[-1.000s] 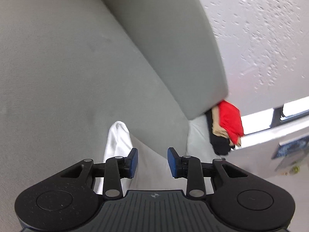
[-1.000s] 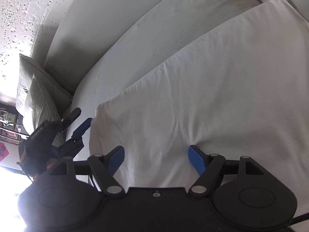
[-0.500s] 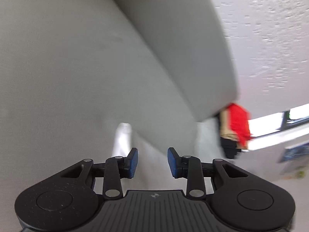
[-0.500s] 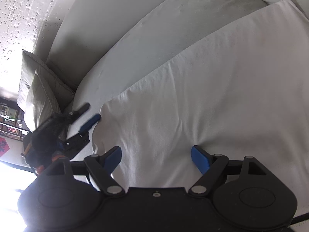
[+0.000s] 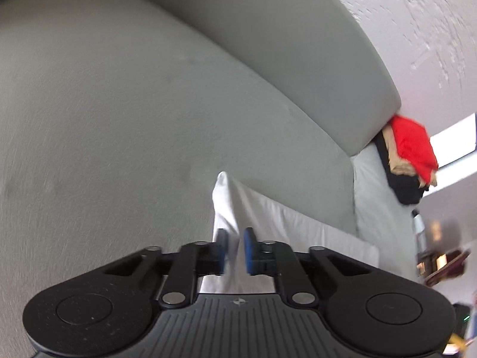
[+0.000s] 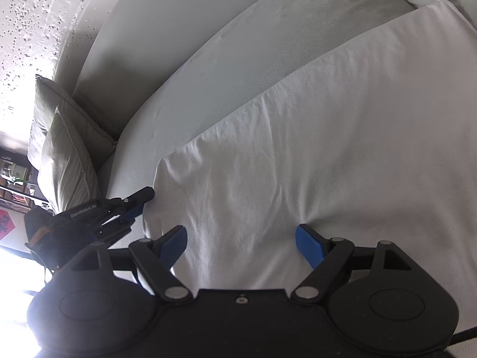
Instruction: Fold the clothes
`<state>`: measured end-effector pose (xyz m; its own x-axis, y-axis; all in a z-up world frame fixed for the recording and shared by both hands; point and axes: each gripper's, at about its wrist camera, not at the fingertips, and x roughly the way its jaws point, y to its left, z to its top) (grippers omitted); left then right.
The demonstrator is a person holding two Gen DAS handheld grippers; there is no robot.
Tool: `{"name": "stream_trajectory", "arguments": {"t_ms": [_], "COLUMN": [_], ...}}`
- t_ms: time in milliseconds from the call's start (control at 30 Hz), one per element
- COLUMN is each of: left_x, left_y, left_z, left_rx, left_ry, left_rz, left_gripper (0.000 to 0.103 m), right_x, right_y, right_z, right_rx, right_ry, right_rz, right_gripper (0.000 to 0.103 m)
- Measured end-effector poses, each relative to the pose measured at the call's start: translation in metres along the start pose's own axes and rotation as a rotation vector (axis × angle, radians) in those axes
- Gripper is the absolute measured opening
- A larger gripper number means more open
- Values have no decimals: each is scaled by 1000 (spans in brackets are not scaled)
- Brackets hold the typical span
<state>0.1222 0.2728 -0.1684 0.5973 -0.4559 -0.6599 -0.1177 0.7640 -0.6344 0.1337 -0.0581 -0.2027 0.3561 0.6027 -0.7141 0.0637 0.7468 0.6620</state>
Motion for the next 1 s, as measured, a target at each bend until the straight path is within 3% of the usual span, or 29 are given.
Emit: {"name": "stream_trajectory", "arguments": {"t_ms": [133,367,467,567,633,700,767,833,900,1000], "left_x": [-5,6,5,3,2,3,8,13,14,13], "left_y": [-10,-2,6,8,7,3,-5,-12,-16,-14], "left_z": [-3,0,0,1,1,2,2,1,1,2], "left_rx": [41,-49,-98,-124,-125,-111,-74,-31,-3,-12], "left_ry": [-29,19,29,25,8,3,5,2,-10,-24], "left_rz": [-55,-68,-63,-51,-34,-28,-7,23,48,35], "left_gripper": [0,0,13,16,19,30,30,28,9,0], "right_x": [-1,-3,-2,-1,1,0,1,2,2,1], "right_y": [1,1,3,4,4,1,1,0,1,1], "right_z": [-1,-2,-2,-2,-1,-1,-1,-1,-1,0], "right_rx": [-6,-9,-13,-8,0,5,6,4,0,3], "right_ry": [0,1,-1,0,0,1,1,1,2,2], "right_rz": [-4,-9,-10,-4,1,7,10,10,9,11], "right_gripper": [80,80,80,80,80,80,81,81,81,81]}}
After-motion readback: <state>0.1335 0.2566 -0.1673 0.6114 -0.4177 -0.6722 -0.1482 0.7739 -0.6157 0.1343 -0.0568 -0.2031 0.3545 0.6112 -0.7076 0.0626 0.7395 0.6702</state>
